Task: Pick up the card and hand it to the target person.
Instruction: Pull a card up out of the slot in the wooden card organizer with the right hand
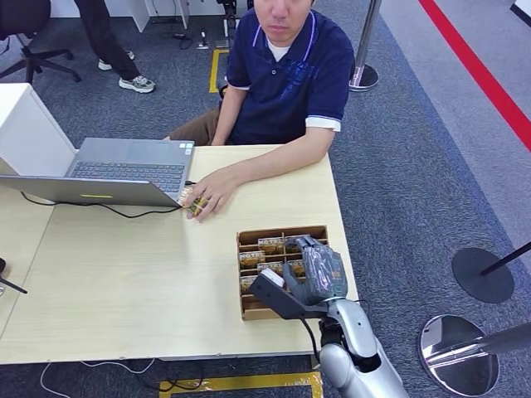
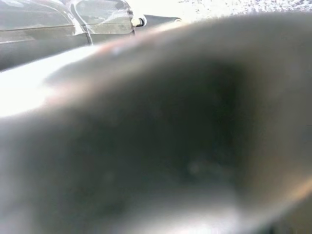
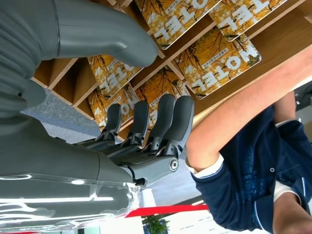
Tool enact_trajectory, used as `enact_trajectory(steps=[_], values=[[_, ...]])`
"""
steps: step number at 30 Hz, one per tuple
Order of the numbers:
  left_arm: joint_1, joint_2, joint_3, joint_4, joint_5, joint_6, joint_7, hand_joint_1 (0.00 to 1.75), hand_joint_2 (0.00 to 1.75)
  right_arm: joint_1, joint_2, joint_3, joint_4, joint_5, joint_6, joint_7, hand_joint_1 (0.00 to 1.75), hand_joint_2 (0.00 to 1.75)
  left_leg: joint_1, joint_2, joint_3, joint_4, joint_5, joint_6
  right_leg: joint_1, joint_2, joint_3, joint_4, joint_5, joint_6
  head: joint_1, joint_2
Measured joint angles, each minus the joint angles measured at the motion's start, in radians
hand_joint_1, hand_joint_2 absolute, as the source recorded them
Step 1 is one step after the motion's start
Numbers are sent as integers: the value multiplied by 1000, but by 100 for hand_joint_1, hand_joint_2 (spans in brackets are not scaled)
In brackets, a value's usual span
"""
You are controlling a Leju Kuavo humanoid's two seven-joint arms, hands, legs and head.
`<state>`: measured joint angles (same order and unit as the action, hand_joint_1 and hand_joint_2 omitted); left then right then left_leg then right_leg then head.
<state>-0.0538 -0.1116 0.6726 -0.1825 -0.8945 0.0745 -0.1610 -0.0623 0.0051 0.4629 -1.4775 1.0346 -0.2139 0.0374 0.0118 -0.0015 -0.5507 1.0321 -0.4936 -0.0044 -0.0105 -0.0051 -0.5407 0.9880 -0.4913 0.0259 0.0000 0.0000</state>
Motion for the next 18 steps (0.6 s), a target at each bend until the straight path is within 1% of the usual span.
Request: enact_trajectory(steps=[14, 18], values=[[-1, -1, -3, -1, -10, 1, 1, 0, 0, 13, -11, -8, -5, -4, -5, 5, 99, 175, 0, -1, 0, 0, 0, 0, 0, -1, 0, 0, 0, 0, 0, 0], [-1, -1, -2, 0, -12, 1, 0, 0, 0, 18, -15, -13, -5, -7, -8, 9, 96, 175, 0, -1, 0, 0, 0, 0, 0, -1, 1, 0, 0, 0, 0, 0]])
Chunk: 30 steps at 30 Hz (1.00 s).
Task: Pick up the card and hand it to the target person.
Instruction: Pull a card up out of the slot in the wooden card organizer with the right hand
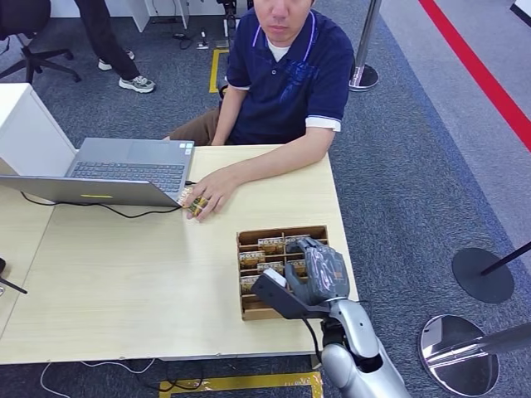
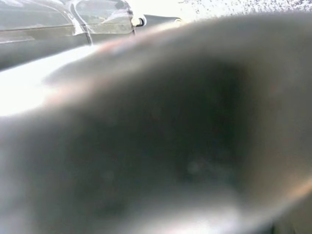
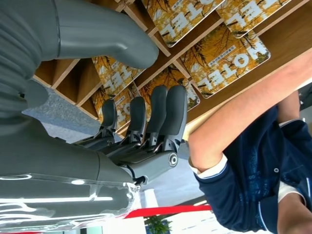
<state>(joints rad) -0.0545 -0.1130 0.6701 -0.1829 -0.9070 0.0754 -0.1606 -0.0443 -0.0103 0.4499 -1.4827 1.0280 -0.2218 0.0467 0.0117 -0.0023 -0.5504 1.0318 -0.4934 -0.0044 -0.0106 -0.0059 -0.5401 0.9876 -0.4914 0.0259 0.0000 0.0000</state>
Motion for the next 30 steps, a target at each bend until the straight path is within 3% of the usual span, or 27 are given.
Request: enact_trajectory(steps=[12, 24, 30], values=[[0, 1, 2, 0, -11, -6, -5, 0, 0, 49, 4, -21, -27, 19, 3, 24, 91, 175, 0, 0, 0, 0, 0, 0, 0, 0, 0, 0, 0, 0, 0, 0], [0, 3, 2, 0, -16, -8, -8, 0, 0, 58, 16, -31, -43, 37, 10, 35, 111, 175, 0, 0, 0, 0, 0, 0, 0, 0, -1, 0, 0, 0, 0, 0], [-1, 3, 1, 0, -18, -9, -7, 0, 0, 54, 20, -33, -39, 40, 11, 34, 111, 175, 0, 0, 0, 0, 0, 0, 0, 0, -1, 1, 0, 0, 0, 0]])
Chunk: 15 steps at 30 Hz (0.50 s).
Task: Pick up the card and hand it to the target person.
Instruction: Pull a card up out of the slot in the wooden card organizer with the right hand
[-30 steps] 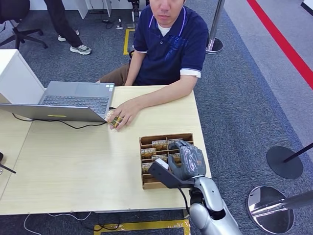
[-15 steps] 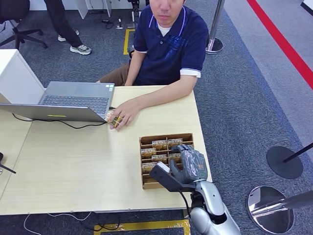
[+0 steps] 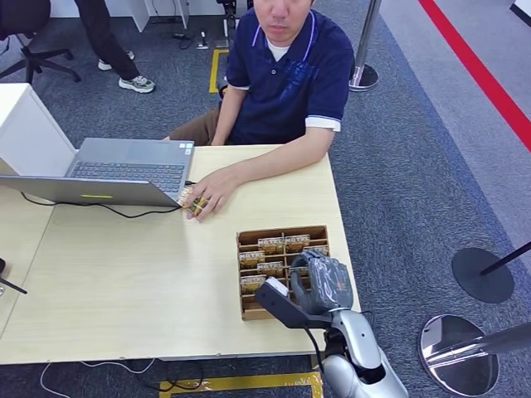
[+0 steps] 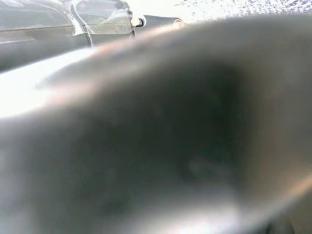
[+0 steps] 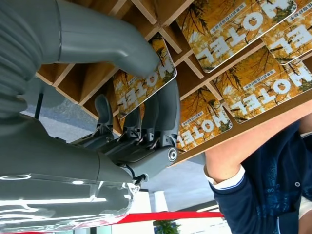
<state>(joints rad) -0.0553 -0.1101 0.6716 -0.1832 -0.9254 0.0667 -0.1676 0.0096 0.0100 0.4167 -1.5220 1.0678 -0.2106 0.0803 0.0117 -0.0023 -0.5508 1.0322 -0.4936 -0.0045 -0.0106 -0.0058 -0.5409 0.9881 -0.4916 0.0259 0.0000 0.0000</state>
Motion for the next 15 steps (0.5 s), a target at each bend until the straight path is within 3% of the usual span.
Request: enact_trajectory(steps=[8, 15], values=[[0, 0, 0, 0, -3, -1, -2, 0, 0, -5, 4, 1, 4, 4, 4, -4, 109, 175, 0, 0, 0, 0, 0, 0, 0, 0, 0, 0, 0, 0, 0, 0], [0, -1, -2, 0, -5, -1, -1, 0, 0, 0, 5, 2, 2, 4, 3, -4, 126, 175, 0, 0, 0, 0, 0, 0, 0, 0, 0, 0, 0, 0, 0, 0]])
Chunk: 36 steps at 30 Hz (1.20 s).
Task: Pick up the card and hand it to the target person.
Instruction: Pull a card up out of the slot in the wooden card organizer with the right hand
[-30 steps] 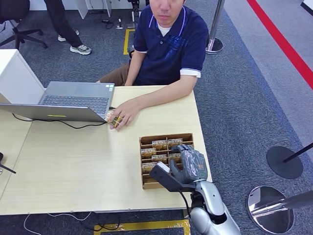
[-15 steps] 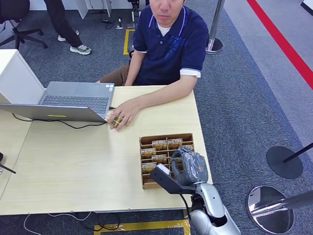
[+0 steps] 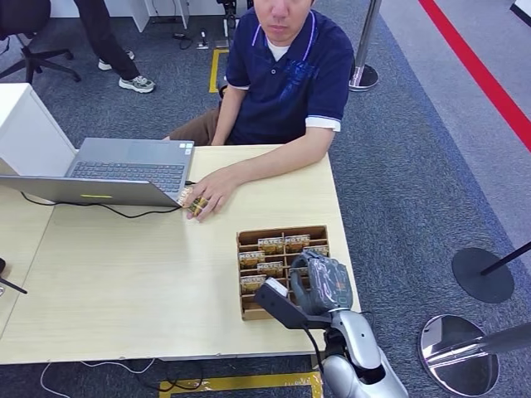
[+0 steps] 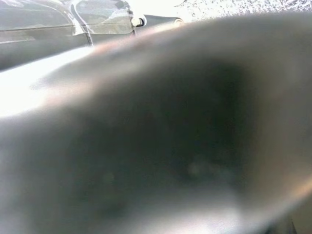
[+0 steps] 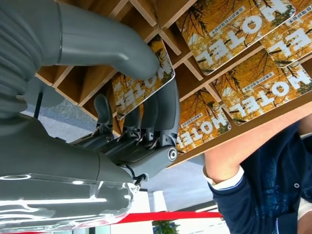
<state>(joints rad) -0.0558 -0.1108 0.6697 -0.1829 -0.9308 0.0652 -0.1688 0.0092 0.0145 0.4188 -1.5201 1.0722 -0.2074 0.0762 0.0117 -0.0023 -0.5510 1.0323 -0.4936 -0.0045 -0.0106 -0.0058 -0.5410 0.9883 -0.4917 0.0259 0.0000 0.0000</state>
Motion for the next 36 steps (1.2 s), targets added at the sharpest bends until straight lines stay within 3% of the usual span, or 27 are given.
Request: enact_trajectory(steps=[6, 15, 19, 30, 36], values=[[0, 0, 0, -1, -2, 0, 0, 0, 0, 4, 1, -2, -5, 2, 0, -1, 142, 175, 0, 0, 0, 0, 0, 0, 0, 0, 0, 0, 0, 0, 0, 0], [-1, 5, -16, 5, -20, -38, -11, 0, 0, 0, -5, 2, -3, 4, 2, -5, 139, 175, 0, 0, 0, 0, 0, 0, 0, 0, 0, 0, 0, 0, 0, 0], [3, 15, -17, 1, -19, -94, -58, 0, 175, -2, -3, 2, 4, 3, 5, -8, 133, 175, 0, 0, 0, 0, 0, 0, 0, 0, 0, 0, 0, 0, 0, 0], [1, 14, 12, 1, 4, -136, -87, 0, 175, -14, 4, 11, 28, -32, 41, -36, 131, 175, 0, 1, 1, -1, 0, 0, 0, 1, 0, -1, 1, 0, 0, 0], [-1, 13, 13, 1, -5, -135, -71, 0, 175, -55, -11, 39, 88, -133, 151, -103, 131, 175, 0, 1, 1, -1, 0, 0, 0, 1, 1, -1, 1, 0, 0, 0]])
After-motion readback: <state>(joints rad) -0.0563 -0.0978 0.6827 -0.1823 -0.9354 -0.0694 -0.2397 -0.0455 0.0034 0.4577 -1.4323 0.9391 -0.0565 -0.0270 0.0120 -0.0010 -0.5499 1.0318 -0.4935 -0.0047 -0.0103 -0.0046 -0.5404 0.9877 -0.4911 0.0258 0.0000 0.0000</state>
